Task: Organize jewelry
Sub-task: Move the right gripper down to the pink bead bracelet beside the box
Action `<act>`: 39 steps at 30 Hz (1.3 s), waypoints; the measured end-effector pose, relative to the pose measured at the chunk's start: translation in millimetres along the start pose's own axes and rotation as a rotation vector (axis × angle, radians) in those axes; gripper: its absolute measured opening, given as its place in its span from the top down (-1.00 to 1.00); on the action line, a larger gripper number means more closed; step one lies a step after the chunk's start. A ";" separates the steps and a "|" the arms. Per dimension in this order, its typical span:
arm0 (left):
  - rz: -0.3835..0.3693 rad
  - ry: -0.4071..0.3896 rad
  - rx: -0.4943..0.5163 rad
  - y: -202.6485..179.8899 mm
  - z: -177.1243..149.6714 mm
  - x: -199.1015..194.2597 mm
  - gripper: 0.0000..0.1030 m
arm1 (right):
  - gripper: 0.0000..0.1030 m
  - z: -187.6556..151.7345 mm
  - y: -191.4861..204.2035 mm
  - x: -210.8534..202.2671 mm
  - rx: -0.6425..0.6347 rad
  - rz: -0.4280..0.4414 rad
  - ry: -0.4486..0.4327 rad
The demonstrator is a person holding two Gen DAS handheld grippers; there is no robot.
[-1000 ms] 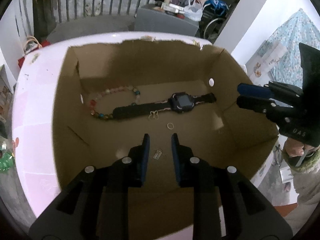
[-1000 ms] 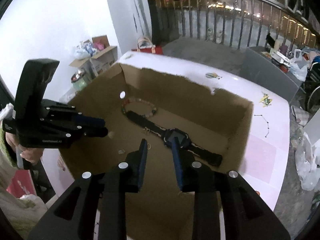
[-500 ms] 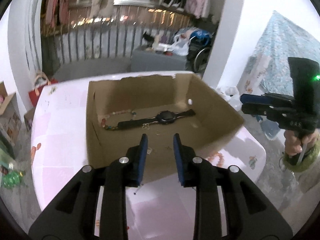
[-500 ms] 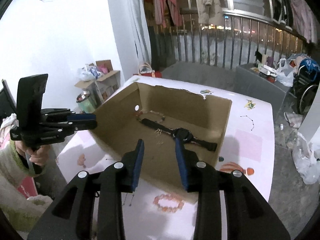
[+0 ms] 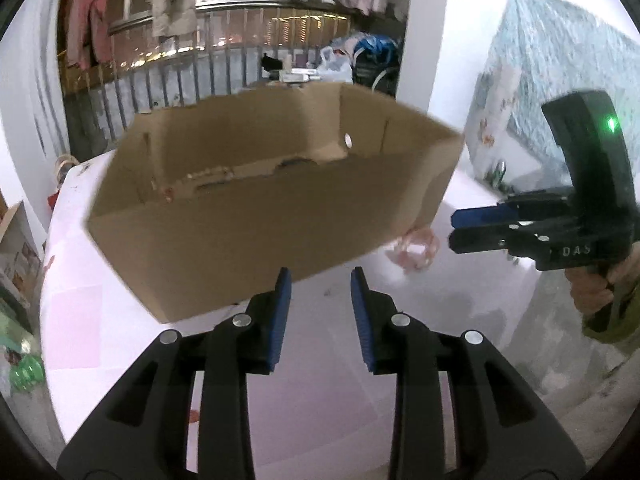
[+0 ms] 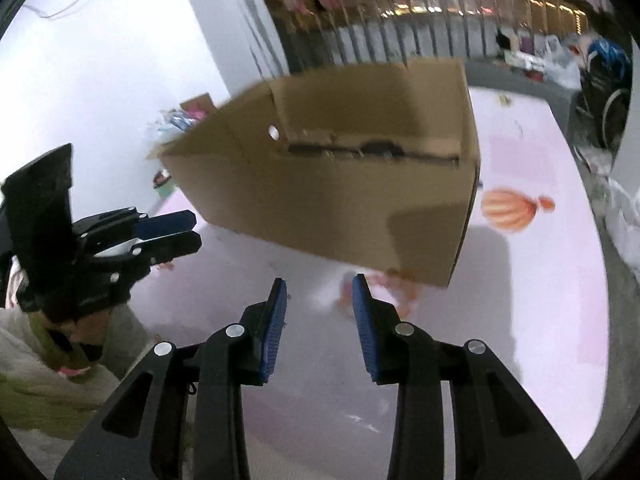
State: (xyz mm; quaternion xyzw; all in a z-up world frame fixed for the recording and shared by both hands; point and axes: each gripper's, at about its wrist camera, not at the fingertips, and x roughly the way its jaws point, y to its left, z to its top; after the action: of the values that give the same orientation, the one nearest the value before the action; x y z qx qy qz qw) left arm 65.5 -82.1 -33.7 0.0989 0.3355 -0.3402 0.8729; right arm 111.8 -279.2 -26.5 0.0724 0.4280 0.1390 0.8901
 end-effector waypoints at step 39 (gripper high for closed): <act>0.012 0.108 0.135 -18.7 -5.7 69.3 0.93 | 0.34 -13.4 -10.0 38.4 0.017 -0.062 0.034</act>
State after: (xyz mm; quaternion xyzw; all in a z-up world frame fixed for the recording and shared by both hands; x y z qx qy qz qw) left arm 87.9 -130.4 -82.2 0.1778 0.3580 -0.3507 0.8469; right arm 126.0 -276.7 -65.8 0.0645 0.4461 0.1090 0.8860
